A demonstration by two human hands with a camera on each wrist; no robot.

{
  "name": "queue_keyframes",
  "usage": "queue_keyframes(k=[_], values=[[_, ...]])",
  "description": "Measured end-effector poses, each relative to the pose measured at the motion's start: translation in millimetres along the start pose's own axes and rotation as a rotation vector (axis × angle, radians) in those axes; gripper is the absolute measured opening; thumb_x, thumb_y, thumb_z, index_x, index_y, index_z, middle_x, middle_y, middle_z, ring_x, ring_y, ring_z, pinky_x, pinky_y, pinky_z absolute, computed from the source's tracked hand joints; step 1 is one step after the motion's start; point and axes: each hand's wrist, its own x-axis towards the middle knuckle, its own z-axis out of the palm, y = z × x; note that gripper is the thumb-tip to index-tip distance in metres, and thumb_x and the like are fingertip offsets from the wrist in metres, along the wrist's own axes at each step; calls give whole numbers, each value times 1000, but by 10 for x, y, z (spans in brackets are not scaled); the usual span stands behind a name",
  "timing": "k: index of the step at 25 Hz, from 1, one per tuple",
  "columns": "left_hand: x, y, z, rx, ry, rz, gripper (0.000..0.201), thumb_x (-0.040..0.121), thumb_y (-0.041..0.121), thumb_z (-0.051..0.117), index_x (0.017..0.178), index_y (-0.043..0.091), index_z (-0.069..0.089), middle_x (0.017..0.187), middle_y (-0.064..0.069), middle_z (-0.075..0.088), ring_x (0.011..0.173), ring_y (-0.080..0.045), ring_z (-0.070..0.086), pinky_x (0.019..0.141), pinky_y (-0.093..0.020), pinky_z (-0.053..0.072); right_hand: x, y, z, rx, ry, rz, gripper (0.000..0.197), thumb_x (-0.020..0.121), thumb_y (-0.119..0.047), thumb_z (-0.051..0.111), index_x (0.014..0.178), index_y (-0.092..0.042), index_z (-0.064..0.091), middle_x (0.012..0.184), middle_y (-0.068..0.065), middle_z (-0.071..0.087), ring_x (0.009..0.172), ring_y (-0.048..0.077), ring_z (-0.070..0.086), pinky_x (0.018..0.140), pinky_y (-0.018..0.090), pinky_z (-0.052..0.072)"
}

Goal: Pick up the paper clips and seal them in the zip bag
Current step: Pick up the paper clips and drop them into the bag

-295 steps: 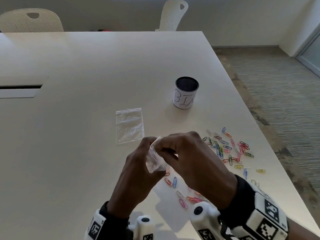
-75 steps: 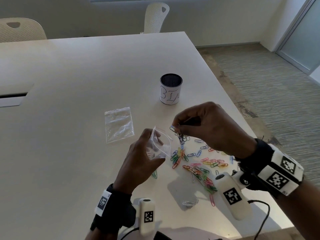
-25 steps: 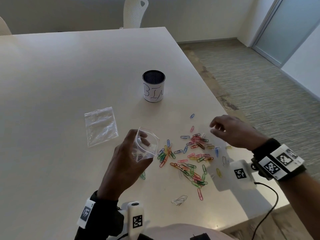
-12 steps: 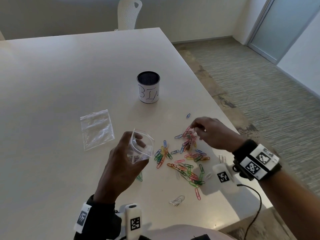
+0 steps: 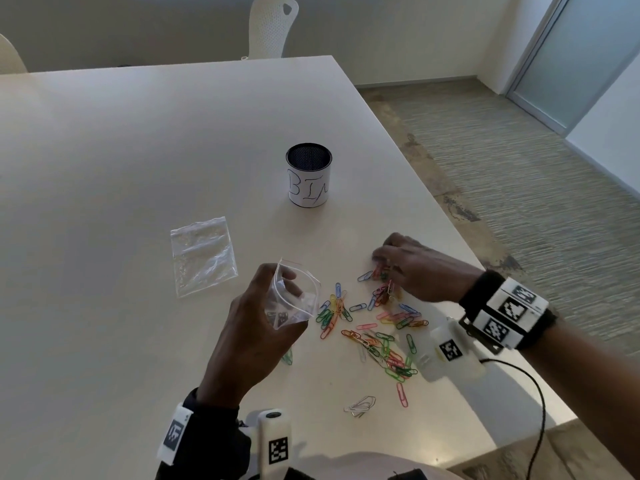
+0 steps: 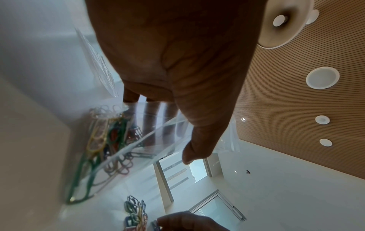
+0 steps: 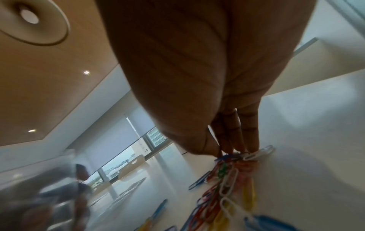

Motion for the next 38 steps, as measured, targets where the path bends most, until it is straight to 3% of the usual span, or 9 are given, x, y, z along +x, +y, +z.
queue_keyframes(k=[2,4,9,15,18,21,24,31,38], values=[[9,-10,10,-5,-4,-5,49,81,15,87,117,28,56,107,25,68,91,-3,72,68,-13,58,-173,-110,17,-43,-27,-39,53,100,-51,56,146,-25,49,140,-3,47,131,16,48,111,34,43],[10,-8,21,1,-9,-1,50,81,14,87,117,29,56,107,25,68,91,-4,72,68,-15,59,-264,-174,50,-77,-5,-48,61,88,-55,72,140,-29,54,133,-6,50,120,13,52,102,30,48],[7,-11,25,1,-6,-3,48,82,12,86,116,30,56,105,25,68,88,-4,71,67,-16,59,-214,-258,208,7,172,-47,14,92,-20,75,106,-23,74,113,-4,62,93,15,66,79,20,44],[-1,4,16,-14,-18,-9,49,83,14,86,116,31,55,109,26,68,92,-2,72,67,-15,60,-138,-195,169,84,254,-33,10,88,-5,75,88,-14,80,93,0,73,73,9,65,63,7,43],[-3,10,8,-18,-21,-9,50,83,13,86,117,31,55,110,27,68,92,1,72,67,-15,60,-196,-220,20,309,278,4,9,85,-7,81,89,-16,82,82,-7,76,68,1,70,66,5,50],[-1,7,16,-32,-21,-18,49,82,13,86,116,30,56,107,24,69,90,-3,73,67,-18,62,-324,-423,-157,629,277,-6,10,83,-7,84,91,-14,82,79,0,80,73,9,77,72,17,59],[1,4,22,-31,-14,-17,49,81,14,87,116,31,56,105,21,71,88,-8,74,72,-29,64,-428,-763,-300,771,247,-109,12,83,-9,84,95,-11,81,84,4,81,79,16,79,78,24,63],[-7,12,10,-2,-22,-10,51,82,20,86,118,32,52,98,17,73,83,0,73,61,-10,54,-353,-1379,-298,573,315,-303,10,83,-10,85,92,-14,83,85,-3,79,77,7,76,75,22,63],[-19,14,0,-16,-16,-7,52,84,16,86,119,33,52,96,12,74,80,-4,74,61,-14,57,-305,-1448,-293,461,263,-311,8,86,-9,81,92,-14,83,87,-5,81,78,3,75,75,16,61]])
